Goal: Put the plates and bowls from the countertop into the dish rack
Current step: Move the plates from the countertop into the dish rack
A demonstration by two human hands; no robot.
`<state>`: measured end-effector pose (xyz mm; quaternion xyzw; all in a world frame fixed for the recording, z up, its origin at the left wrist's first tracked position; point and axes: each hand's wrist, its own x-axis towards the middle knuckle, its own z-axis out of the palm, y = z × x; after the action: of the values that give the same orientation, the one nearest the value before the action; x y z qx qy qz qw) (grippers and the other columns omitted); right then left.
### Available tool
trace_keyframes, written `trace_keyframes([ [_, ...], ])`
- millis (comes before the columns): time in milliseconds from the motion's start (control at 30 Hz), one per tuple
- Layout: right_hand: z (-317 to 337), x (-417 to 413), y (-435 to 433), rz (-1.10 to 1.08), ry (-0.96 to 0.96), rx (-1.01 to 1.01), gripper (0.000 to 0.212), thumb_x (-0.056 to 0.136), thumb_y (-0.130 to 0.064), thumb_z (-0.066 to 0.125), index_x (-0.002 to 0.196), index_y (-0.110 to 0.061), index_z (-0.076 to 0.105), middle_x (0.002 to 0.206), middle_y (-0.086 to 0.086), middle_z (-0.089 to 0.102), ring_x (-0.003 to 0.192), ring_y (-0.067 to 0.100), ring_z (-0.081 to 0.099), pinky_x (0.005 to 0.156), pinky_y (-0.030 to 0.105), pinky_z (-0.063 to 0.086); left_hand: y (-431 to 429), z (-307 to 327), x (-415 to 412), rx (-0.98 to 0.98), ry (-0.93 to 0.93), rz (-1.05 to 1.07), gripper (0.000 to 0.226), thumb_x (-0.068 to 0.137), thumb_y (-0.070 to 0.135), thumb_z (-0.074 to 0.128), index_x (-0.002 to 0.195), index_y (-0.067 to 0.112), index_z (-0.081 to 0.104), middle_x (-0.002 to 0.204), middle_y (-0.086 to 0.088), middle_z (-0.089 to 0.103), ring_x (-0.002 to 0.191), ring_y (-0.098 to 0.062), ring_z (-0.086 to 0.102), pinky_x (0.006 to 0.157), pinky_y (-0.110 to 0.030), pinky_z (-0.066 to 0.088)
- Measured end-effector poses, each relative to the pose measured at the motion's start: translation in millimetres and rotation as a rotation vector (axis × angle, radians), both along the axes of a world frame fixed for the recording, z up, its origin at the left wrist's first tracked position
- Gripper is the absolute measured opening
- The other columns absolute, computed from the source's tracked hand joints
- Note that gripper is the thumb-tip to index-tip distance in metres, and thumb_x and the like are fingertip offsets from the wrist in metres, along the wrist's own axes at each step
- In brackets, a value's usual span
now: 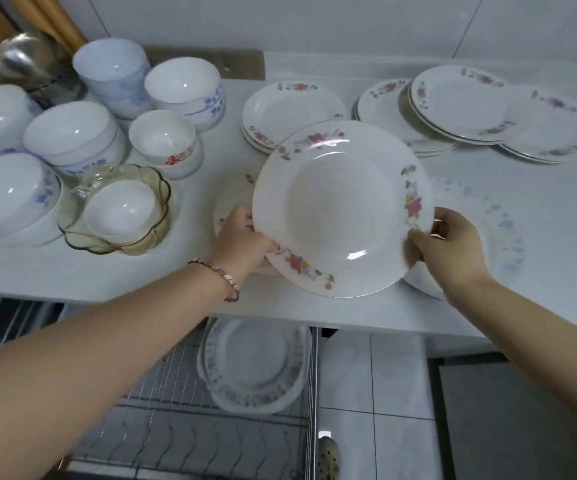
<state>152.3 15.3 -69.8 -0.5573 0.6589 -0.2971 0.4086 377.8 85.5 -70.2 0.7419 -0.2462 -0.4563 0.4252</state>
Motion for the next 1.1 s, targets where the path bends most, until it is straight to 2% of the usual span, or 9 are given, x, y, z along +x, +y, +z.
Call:
trace_keyframes([
  [167, 2, 15, 91, 0.087, 0.002, 0.168, 0.021, 0.084, 0.002, 0.052, 0.103, -0.006, 0.057, 0.08, 0.01, 0.058, 0.07, 0.025, 0.052, 0.071, 0.035, 0.049, 98, 11, 27, 0.138, 0.042, -0.13, 0.039, 0.077, -0.011, 0.064, 0.101, 0.014, 0.046, 0.098, -0.003, 0.058, 0.103, -0.027, 0.059, 0.085, -0.043, 0.055],
  [367, -14, 56, 215, 0.141, -0.003, 0.451, 0.02, 0.086, -0.004, 0.059, 0.095, -0.019, 0.05, 0.096, 0.009, 0.065, 0.091, 0.027, 0.062, 0.088, 0.047, 0.053, 210, -20, 82, 0.363, 0.005, -0.381, 0.052, 0.077, -0.008, 0.063, 0.121, 0.012, 0.046, 0.115, -0.008, 0.058, 0.107, -0.022, 0.059, 0.08, -0.037, 0.059],
  [467, -40, 80, 262, 0.138, 0.031, 0.572, 0.014, 0.087, -0.004, 0.059, 0.091, -0.014, 0.051, 0.096, 0.019, 0.065, 0.081, 0.026, 0.061, 0.082, 0.048, 0.054, 249, -52, 111, 0.484, 0.056, -0.433, 0.051, 0.076, -0.006, 0.063, 0.12, 0.015, 0.049, 0.109, -0.005, 0.062, 0.105, -0.021, 0.061, 0.082, -0.041, 0.059],
  [533, -67, 93, 280, 0.126, 0.043, 0.623, 0.01, 0.088, -0.007, 0.06, 0.095, -0.008, 0.053, 0.093, 0.02, 0.065, 0.074, 0.024, 0.059, 0.066, 0.035, 0.055, 264, -79, 124, 0.571, 0.123, -0.384, 0.043, 0.077, -0.012, 0.059, 0.108, 0.017, 0.051, 0.1, -0.003, 0.061, 0.102, -0.021, 0.061, 0.082, -0.041, 0.058],
  [633, -112, 113, 288, 0.086, 0.101, 0.661, 0.028, 0.09, -0.02, 0.059, 0.112, -0.003, 0.055, 0.086, 0.006, 0.063, 0.072, 0.021, 0.059, 0.048, 0.019, 0.046, 270, -124, 132, 0.681, 0.153, -0.319, 0.036, 0.078, -0.016, 0.055, 0.099, 0.013, 0.056, 0.099, -0.007, 0.064, 0.102, -0.027, 0.062, 0.081, -0.042, 0.058],
  [767, -178, 125, 276, -0.059, 0.14, 0.752, 0.041, 0.089, -0.028, 0.058, 0.124, -0.007, 0.052, 0.105, 0.015, 0.066, 0.089, 0.031, 0.063, 0.078, 0.04, 0.056, 250, -195, 130, 0.665, -0.069, -0.324, 0.027, 0.076, -0.002, 0.058, 0.103, 0.003, 0.062, 0.101, -0.011, 0.067, 0.094, -0.027, 0.065, 0.057, -0.024, 0.052],
  [867, -223, 125, 262, -0.144, 0.184, 0.763, 0.043, 0.088, -0.027, 0.059, 0.127, -0.01, 0.053, 0.112, 0.019, 0.067, 0.094, 0.035, 0.066, 0.087, 0.045, 0.055, 224, -233, 121, 0.623, -0.187, -0.287, 0.032, 0.078, -0.001, 0.057, 0.109, 0.006, 0.062, 0.11, -0.011, 0.067, 0.1, -0.029, 0.064, 0.077, -0.031, 0.056],
  [933, -242, 124, 252, -0.207, 0.2, 0.747, 0.042, 0.088, -0.024, 0.058, 0.127, -0.011, 0.054, 0.112, 0.017, 0.067, 0.097, 0.035, 0.066, 0.082, 0.037, 0.055, 206, -250, 113, 0.617, -0.22, -0.246, 0.034, 0.08, -0.003, 0.055, 0.112, 0.005, 0.063, 0.115, -0.013, 0.066, 0.105, -0.03, 0.062, 0.087, -0.034, 0.054],
  [1100, -274, 118, 225, -0.316, 0.153, 0.734, 0.045, 0.087, -0.012, 0.06, 0.131, -0.011, 0.052, 0.102, 0.019, 0.068, 0.084, 0.029, 0.063, 0.066, 0.029, 0.048, 171, -278, 95, 0.605, -0.288, -0.237, 0.038, 0.086, -0.002, 0.048, 0.122, 0.004, 0.06, 0.126, -0.015, 0.061, 0.115, -0.029, 0.057, 0.092, -0.025, 0.044],
])
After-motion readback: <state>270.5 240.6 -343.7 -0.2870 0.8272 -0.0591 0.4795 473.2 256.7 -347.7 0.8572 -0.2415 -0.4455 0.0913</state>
